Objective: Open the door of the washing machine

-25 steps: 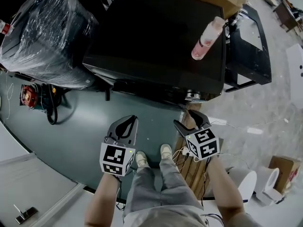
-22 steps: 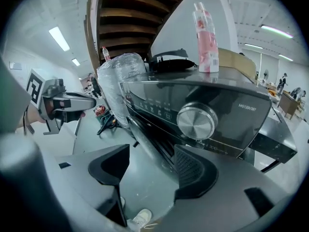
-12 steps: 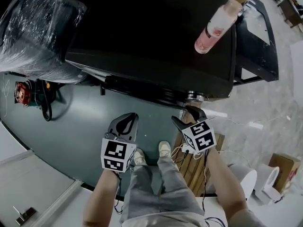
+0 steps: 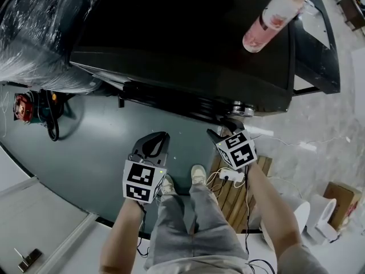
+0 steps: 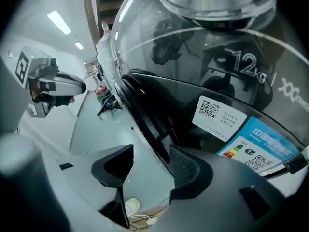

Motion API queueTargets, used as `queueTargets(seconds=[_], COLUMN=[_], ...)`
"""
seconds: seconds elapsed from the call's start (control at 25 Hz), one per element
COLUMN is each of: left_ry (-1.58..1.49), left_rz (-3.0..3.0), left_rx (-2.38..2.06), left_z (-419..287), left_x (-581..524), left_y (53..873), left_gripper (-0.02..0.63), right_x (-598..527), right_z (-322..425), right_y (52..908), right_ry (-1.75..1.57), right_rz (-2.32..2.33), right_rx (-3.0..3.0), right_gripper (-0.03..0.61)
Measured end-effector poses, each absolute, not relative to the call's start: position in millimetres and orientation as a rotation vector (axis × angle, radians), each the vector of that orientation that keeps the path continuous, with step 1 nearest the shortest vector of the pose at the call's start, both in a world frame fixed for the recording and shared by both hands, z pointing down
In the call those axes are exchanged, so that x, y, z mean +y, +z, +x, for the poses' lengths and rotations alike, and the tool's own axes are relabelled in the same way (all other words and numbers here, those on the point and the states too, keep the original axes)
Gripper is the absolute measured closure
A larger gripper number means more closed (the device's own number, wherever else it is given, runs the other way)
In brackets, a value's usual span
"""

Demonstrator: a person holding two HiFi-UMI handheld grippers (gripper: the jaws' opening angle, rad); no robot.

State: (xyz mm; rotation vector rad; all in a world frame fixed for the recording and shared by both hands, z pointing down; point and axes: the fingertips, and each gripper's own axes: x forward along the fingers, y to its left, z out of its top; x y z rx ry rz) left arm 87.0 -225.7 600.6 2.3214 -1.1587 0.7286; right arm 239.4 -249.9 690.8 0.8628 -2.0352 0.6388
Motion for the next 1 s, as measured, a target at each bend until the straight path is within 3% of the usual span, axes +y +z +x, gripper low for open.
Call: queueTargets(seconds=[0.24,1.0], left_ry=[0.729,0.736], left_rz=[2.307,2.097], left_rx=[-1.18,-1.239], left_z=[76.1,12.0], left_x=[-219.3,-88.5], left_y=[607.0,652.8], left_gripper=[0.583,0.583], right_x=[-253.3,-125.1], right_z=[244.9,170.2], right_y=[693.8,705.5], right_ry=[0.628,0.681], right_rz=[0.935,0.813], right_rx=[-2.011,-1.974], right_gripper=[0.411,0.459])
